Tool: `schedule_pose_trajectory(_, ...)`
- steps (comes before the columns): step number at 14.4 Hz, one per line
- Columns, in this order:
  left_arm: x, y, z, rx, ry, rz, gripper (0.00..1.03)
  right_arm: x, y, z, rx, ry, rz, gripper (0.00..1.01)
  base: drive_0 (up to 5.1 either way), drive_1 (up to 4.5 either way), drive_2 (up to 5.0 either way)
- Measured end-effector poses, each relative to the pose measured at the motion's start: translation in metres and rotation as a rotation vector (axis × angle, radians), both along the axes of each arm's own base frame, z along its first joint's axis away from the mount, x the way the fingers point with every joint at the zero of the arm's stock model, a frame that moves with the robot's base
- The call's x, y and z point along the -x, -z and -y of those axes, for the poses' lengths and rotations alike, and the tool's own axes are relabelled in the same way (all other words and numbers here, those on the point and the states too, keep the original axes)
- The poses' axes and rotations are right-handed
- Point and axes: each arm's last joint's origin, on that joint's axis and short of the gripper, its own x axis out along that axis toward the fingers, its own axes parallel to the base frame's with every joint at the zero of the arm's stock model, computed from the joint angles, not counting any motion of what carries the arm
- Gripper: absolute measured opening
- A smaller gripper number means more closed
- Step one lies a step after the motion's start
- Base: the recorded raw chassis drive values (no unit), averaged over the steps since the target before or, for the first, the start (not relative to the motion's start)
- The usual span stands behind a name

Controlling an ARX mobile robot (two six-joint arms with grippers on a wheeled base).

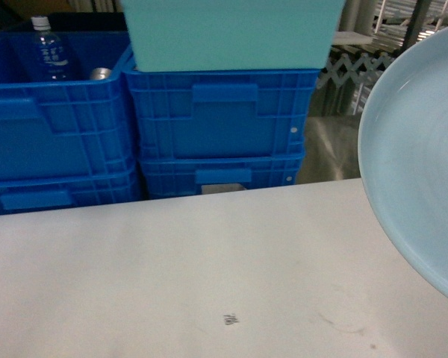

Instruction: Place blue tray on left shelf second layer neatly

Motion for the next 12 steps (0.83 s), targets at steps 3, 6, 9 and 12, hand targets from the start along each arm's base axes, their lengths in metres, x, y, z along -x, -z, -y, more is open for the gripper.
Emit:
schedule_pose_trajectory(3, 0.0, 0.0, 0.0, 0.0, 0.0, 0.0, 0.98, 0.0, 0.0, 0.0, 0.0, 0.0, 0.0, 0.02, 3.1, -5.18, -2.6)
schedule_pose_trajectory(6, 0.0, 0.0, 0.0, 0.0, 0.001, 0.0, 0.98, 0.0, -0.0001, 0.0, 0.0, 0.0, 0.001, 0.02, 2.8, -4.62, -3.2)
schedule_pose_trajectory(9, 0.0, -0.0003, 0.0002, 0.0, 0.006, 0.003, 0.98, 0.0002, 0.001, 0.0013, 0.002, 0.014, -0.005, 0.02, 0.0, -2.19, -2.2)
schedule_pose_trajectory(12, 0.0, 0.0001, 0.0, 0.0, 0.001, -0.001, 0.98, 0.0003, 0.0005, 0.0006, 0.0, 0.003, 0.0, 0.02, -1.6, -1.64, -1.6)
